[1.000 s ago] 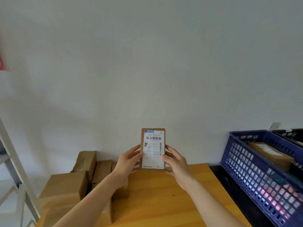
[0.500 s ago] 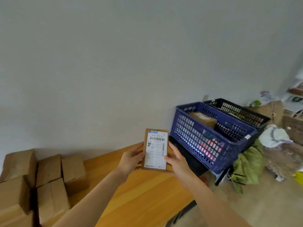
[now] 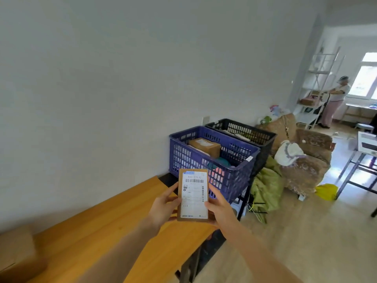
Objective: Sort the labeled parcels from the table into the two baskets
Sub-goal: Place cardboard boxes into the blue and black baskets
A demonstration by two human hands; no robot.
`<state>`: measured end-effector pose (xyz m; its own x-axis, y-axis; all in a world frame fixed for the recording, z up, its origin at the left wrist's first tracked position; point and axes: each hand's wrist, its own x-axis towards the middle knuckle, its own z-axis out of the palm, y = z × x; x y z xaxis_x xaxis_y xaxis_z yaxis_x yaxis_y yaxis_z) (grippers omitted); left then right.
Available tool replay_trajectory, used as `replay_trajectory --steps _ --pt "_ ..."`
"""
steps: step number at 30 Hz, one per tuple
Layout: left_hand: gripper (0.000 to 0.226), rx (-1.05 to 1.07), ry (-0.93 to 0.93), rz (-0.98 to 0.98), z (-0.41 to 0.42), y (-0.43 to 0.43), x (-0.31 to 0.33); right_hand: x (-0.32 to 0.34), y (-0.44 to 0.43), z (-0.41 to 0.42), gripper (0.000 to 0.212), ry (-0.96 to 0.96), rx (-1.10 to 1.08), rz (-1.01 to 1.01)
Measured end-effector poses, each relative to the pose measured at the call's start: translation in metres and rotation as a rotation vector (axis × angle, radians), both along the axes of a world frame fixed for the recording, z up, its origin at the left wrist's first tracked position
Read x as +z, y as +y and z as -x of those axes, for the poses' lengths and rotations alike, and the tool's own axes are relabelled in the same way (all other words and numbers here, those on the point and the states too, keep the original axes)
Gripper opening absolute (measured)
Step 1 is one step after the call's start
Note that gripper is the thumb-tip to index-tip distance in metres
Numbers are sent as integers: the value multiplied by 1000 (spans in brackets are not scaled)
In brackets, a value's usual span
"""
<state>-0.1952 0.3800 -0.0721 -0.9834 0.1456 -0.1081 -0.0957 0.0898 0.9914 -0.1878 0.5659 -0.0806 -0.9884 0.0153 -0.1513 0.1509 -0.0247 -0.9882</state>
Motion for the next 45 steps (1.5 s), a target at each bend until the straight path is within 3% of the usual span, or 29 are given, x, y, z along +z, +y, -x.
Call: replay_trajectory --steps 8,19,28,37,45 --pt "48 10 -17 2 14 132 8 3 129 19 55 42 16 61" --pt "48 97 -50 -29 58 281 11 20 277 67 54 89 90 -33" --pt "43 129 34 -34 145 331 26 25 327 159 56 102 104 65" --pt "52 172 127 -109 261 353 45 60 352 287 54 156 174 -40" --pt "51 229 87 -73 338 362 42 54 360 375 53 121 217 -83"
